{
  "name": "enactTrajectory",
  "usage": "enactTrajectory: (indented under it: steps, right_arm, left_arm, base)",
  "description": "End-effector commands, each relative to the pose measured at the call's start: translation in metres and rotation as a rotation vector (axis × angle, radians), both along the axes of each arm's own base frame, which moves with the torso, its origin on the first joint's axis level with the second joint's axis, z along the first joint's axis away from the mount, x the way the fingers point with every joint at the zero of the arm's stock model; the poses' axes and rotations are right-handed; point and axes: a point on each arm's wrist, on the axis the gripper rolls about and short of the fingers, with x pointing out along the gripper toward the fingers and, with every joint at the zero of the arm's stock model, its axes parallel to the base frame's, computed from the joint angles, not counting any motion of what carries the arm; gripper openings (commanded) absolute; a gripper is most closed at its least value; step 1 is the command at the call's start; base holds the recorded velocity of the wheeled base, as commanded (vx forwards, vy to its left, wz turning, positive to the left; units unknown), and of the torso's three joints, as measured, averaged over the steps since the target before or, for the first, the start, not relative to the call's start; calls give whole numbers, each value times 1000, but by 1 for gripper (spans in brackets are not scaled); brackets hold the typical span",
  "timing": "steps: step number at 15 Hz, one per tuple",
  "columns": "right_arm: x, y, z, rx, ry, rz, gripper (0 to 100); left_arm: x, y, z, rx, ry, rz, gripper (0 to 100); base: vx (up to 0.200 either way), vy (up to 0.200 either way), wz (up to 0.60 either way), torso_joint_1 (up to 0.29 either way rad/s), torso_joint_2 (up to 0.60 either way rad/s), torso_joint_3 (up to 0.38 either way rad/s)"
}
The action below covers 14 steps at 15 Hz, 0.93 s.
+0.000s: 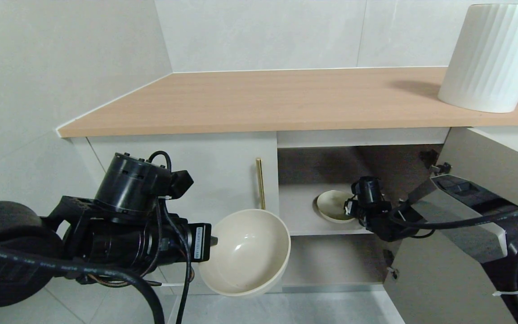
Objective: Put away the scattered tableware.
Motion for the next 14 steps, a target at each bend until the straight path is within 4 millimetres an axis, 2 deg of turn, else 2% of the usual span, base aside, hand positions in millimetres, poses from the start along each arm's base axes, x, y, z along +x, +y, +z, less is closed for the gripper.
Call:
enactTrajectory:
  steps: [1, 4, 5, 7, 9, 10, 14]
  right_arm:
    - [0, -2, 5, 3, -9, -7, 100]
    - [-10, -3, 24, -2, -17, -18, 100]
    - [-29, -1, 46, -1, -5, 6, 100]
    - [-64, 13, 73, 37, 14, 130, 100]
    - [-92, 26, 92, 67, 26, 243, 100]
    - [-120, 38, 112, 83, 42, 336, 100]
    - [-188, 50, 159, 177, 132, 644, 100]
  left_arm:
    - [1, -1, -1, 6, 0, 6, 0]
    - [10, -4, -10, 60, 4, 52, 0]
    - [15, -12, -17, 103, 5, 70, 0]
    - [19, -25, -29, 159, 21, 66, 0]
    - [22, -33, -40, 207, 29, 75, 0]
    - [25, -42, -49, 251, 31, 78, 0]
    - [22, -56, -68, 340, 44, 53, 0]
  base:
    - [0, 0, 0, 0, 0, 0]
    - [0, 0, 0, 0, 0, 0]
    - [0, 0, 0, 0, 0, 0]
    - [0, 0, 0, 0, 0, 0]
    - [0, 0, 0, 0, 0, 0]
    - [0, 0, 0, 0, 0, 0]
    - [0, 0, 0, 0, 0, 0]
